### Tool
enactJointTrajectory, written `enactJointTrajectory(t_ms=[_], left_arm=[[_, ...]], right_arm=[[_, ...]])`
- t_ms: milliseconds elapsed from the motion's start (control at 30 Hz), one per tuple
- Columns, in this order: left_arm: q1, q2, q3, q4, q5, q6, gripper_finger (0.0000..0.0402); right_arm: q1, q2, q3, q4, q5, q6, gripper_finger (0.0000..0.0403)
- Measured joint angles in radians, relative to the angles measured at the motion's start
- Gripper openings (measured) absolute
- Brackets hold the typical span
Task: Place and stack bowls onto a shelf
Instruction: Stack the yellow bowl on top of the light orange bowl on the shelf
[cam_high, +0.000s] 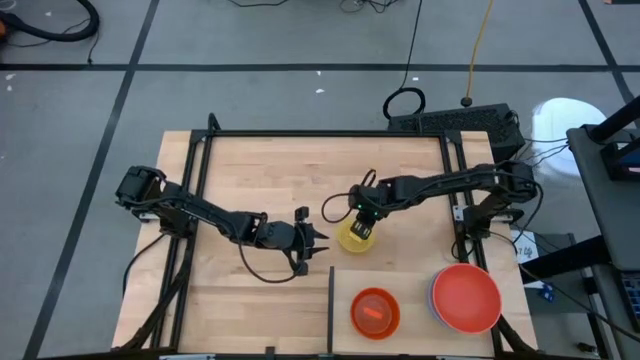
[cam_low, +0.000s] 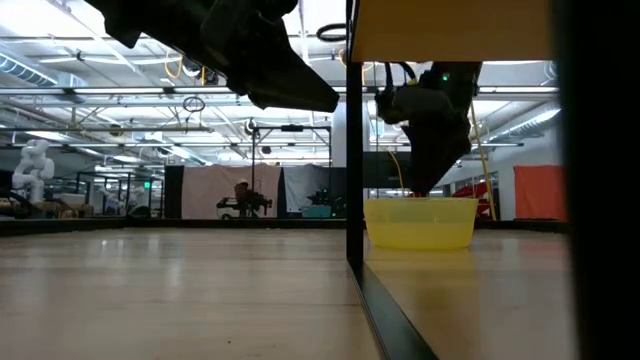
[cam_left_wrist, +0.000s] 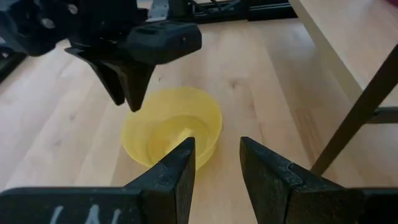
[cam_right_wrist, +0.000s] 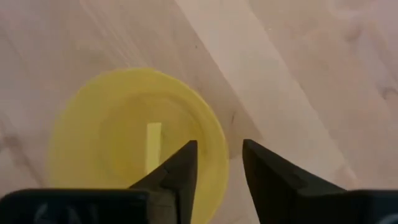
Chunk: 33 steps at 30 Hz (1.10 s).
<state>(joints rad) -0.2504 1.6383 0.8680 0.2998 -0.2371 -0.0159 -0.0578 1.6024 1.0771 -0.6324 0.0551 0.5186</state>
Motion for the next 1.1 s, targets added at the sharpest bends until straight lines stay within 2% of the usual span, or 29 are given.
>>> enactJointTrajectory(t_ms=[200, 367, 500, 667, 800, 933, 1100], left_arm=[[0.000, 0.000, 0.000, -0.012, 0.000, -0.024, 0.0131], [0.000, 0.000, 0.000, -0.012, 0.000, -0.032, 0.0131], [0.000, 0.000, 0.000, -0.012, 0.000, -0.032, 0.0131], [0.000, 0.000, 0.000, -0.018, 0.005, -0.032, 0.0131], [0.000, 0.000, 0.000, -0.033, 0.036, 0.004, 0.0131], [-0.001, 0.000, 0.003, -0.010, -0.007, 0.041, 0.0132], [-0.007, -0.001, 0.047, 0.024, -0.247, 0.018, 0.0149]], right_arm=[[0.000, 0.051, 0.000, 0.030, 0.010, -0.074, 0.0129], [0.000, 0.094, 0.000, 0.030, 0.054, -0.128, 0.0120], [0.000, 0.105, 0.000, 0.045, 0.055, -0.142, 0.0088], [0.001, 0.085, 0.000, 0.038, 0.050, -0.139, 0.0012], [0.002, 0.014, 0.000, 0.047, 0.058, -0.108, 0.0011], [0.041, -0.081, 0.000, 0.064, 0.158, -0.084, 0.0002], [0.140, -0.160, 0.000, 0.088, 0.433, -0.018, 0.0002]])
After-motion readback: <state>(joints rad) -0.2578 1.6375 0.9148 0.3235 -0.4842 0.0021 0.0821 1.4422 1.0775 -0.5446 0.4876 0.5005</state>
